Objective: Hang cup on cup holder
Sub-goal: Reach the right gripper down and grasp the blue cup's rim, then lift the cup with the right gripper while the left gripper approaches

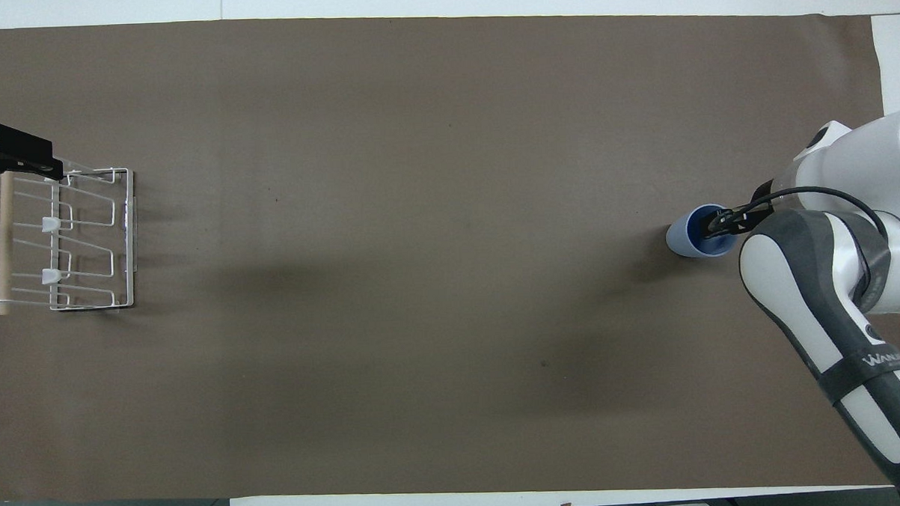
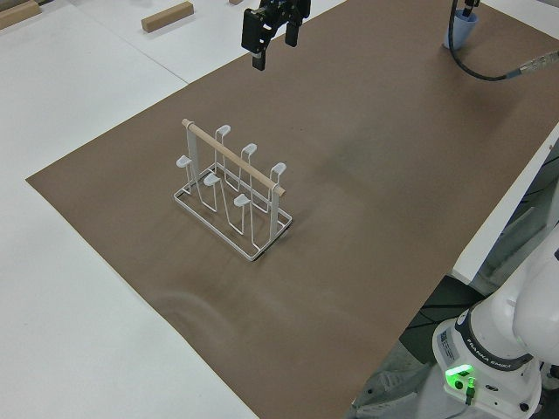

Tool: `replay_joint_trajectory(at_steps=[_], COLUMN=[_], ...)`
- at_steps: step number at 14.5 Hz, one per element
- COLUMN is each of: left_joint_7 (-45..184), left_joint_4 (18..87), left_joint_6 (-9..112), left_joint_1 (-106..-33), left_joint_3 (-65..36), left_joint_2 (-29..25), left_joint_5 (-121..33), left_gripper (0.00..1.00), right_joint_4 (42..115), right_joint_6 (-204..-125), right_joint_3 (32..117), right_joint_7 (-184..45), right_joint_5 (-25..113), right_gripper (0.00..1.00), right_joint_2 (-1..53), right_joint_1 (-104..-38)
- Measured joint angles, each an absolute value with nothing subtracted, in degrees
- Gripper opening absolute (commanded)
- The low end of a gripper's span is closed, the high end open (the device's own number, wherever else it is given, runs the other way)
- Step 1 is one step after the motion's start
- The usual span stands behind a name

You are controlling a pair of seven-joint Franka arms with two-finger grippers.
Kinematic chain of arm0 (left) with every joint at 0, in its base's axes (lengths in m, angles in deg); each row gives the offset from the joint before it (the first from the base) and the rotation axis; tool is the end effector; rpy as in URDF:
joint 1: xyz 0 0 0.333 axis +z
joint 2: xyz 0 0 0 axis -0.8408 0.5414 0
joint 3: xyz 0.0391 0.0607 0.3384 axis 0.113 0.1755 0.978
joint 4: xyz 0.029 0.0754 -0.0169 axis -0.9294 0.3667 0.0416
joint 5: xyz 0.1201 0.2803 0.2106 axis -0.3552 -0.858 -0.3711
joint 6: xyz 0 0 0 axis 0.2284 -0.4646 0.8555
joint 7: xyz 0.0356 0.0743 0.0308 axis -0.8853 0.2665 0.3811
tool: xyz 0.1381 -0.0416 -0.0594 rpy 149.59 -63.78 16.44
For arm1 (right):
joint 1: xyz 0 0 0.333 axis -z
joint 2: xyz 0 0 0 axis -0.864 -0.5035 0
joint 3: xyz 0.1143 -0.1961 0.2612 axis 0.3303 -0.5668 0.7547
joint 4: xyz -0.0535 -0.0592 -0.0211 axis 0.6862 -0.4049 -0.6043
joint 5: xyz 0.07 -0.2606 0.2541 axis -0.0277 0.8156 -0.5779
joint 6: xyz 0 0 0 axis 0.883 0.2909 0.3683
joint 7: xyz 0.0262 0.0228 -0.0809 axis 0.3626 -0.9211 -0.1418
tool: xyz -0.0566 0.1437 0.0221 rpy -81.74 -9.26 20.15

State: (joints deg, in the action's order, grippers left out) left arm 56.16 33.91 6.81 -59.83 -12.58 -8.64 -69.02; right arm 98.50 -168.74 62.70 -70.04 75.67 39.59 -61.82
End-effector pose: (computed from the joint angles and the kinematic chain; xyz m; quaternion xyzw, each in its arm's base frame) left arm 0.5553 -0.0374 0.5764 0.9999 -0.0107 -0.0010 0.0064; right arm 0.5136 -0.0227 0.3782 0.9983 0.0497 -0.0285 0.0063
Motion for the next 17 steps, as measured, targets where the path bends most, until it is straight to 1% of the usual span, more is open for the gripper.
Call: replay_joint_trajectory(at_steps=[5, 6, 7, 8, 10, 11, 15, 17], left_joint_7=[56.2, 56.2, 56.2, 56.2, 56.2, 56.2, 56.2, 56.2], left_joint_4=[33.9, 33.9, 33.9, 33.9, 33.9, 33.9, 33.9, 33.9], left_joint_6=[6.8, 6.8, 6.8, 6.8, 6.8, 6.8, 6.8, 6.8], left_joint_1=[-59.8, -59.8, -59.8, -59.8, -59.8, -59.8, -59.8, -59.8], left_joint_3=[-12.6, -12.6, -12.6, -12.6, -12.6, -12.6, -12.6, -12.6], left_joint_2=[-8.6, -8.6, -8.6, -8.6, -8.6, -8.6, -8.6, -8.6], left_joint_5=[-69.0, -69.0, -69.0, -69.0, -69.0, -69.0, -69.0, -69.0], left_gripper=[1.00, 1.00, 1.00, 1.00, 1.00, 1.00, 1.00, 1.00], right_joint_4=[98.9, 98.9, 99.0, 99.0, 99.0, 99.0, 98.4, 95.4], right_joint_6=[-170.0, -170.0, -170.0, -170.0, -170.0, -170.0, -169.8, -166.3], right_joint_3=[62.7, 62.7, 62.7, 62.7, 62.7, 62.7, 62.6, 62.6], right_joint_7=[-68.9, -68.8, -68.8, -68.8, -68.8, -68.8, -67.5, -65.9], right_joint_5=[74.9, 74.9, 74.8, 74.8, 74.8, 74.8, 74.8, 74.3], right_gripper=[0.36, 0.33, 0.27, 0.18, 0.04, 0.00, 0.00, 0.00], right_joint_2=[37.7, 37.5, 37.5, 37.5, 37.5, 37.5, 37.4, 37.4], right_joint_1=[-61.6, -61.6, -61.6, -61.6, -61.6, -61.6, -61.6, -61.6])
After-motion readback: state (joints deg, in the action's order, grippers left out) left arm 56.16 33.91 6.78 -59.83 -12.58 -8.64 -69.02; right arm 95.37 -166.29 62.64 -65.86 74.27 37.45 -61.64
